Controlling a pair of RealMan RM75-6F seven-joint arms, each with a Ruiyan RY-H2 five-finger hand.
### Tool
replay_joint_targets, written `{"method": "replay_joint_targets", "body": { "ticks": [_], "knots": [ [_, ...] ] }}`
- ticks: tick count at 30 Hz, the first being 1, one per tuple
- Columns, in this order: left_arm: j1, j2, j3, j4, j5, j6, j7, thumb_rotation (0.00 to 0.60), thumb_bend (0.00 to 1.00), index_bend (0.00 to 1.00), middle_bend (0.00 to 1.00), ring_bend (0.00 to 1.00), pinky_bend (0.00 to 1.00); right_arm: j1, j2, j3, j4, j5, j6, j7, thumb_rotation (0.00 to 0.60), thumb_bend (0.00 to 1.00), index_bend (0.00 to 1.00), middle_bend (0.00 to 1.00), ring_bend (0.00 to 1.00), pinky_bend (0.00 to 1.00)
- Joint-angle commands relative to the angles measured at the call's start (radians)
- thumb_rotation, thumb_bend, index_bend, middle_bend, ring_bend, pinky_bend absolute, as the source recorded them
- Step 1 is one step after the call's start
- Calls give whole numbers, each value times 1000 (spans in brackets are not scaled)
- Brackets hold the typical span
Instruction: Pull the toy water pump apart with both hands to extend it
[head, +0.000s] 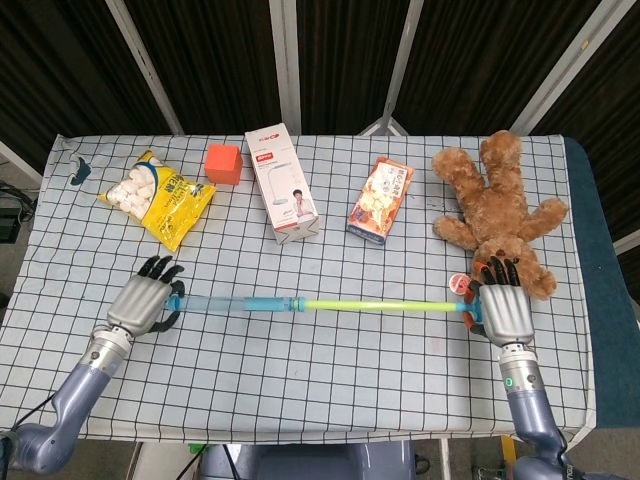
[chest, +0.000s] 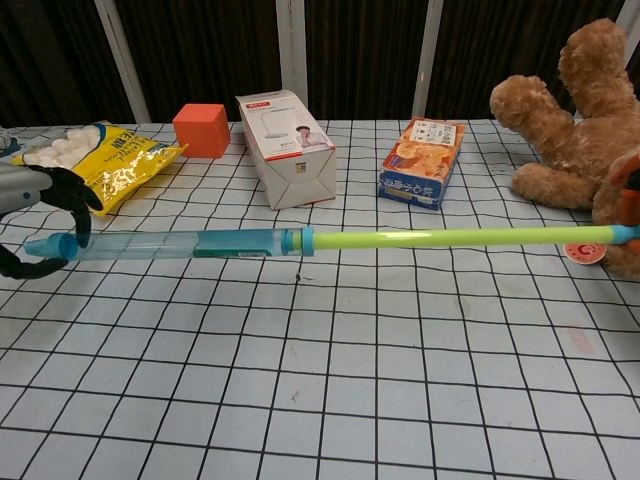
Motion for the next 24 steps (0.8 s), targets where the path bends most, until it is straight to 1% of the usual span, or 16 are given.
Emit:
{"method": "replay_joint_targets", "body": {
  "ticks": [1,2,3,4,6,7,8,10,15,18,19,22,24],
  "knots": [
    [2,-8,3,-1,1,-3,-3,600,415,370,98,0,0,-1,6,-2,-5,10,-5,-6,600,409,513,175,0,0],
    [3,-12,4,-1,1,-4,-6,600,344,317,83,0,0,-1,10,-3,-9,17,-8,-11,600,408,441,143,0,0],
    [4,-14,5,-2,2,-4,-8,600,292,273,71,0,0,-1,13,-4,-13,23,-10,-16,600,408,327,87,0,0],
    [6,-16,7,-2,3,-5,-10,600,248,233,63,0,0,-1,17,-6,-18,30,-13,-23,600,408,234,47,0,0],
    [9,-21,9,-3,8,-5,-17,600,190,172,54,0,0,-2,28,-10,-31,43,-16,-40,600,408,108,7,0,0],
    [11,-22,11,-4,12,-4,-23,600,176,154,51,0,0,-4,35,-12,-40,48,-16,-46,600,408,58,0,0,0],
    [15,-21,13,-6,18,-1,-31,600,171,145,50,0,0,-5,42,-12,-48,53,-14,-52,600,408,32,0,0,0],
    [21,-16,15,-13,27,4,-44,600,171,135,47,0,0,-7,52,-13,-59,60,-10,-59,600,408,1,0,0,0],
    [48,13,21,-55,59,38,-90,600,171,128,37,0,0,-18,69,-17,-72,55,8,-54,600,407,0,0,0,0],
    [78,39,29,-90,89,75,-135,600,171,118,15,0,0,-29,81,-26,-81,37,21,-43,600,374,0,0,0,0],
    [93,51,34,-108,102,93,-153,600,171,111,7,0,0,-35,87,-31,-87,28,27,-37,600,341,0,0,0,0],
    [144,96,64,-158,159,158,-192,600,171,94,0,0,0,-60,115,-53,-115,-13,47,-6,600,269,0,0,0,0],
    [184,128,94,-183,206,209,-200,600,171,84,0,0,0,-82,139,-75,-132,-64,61,36,600,256,0,0,0,0]
  ]
}}
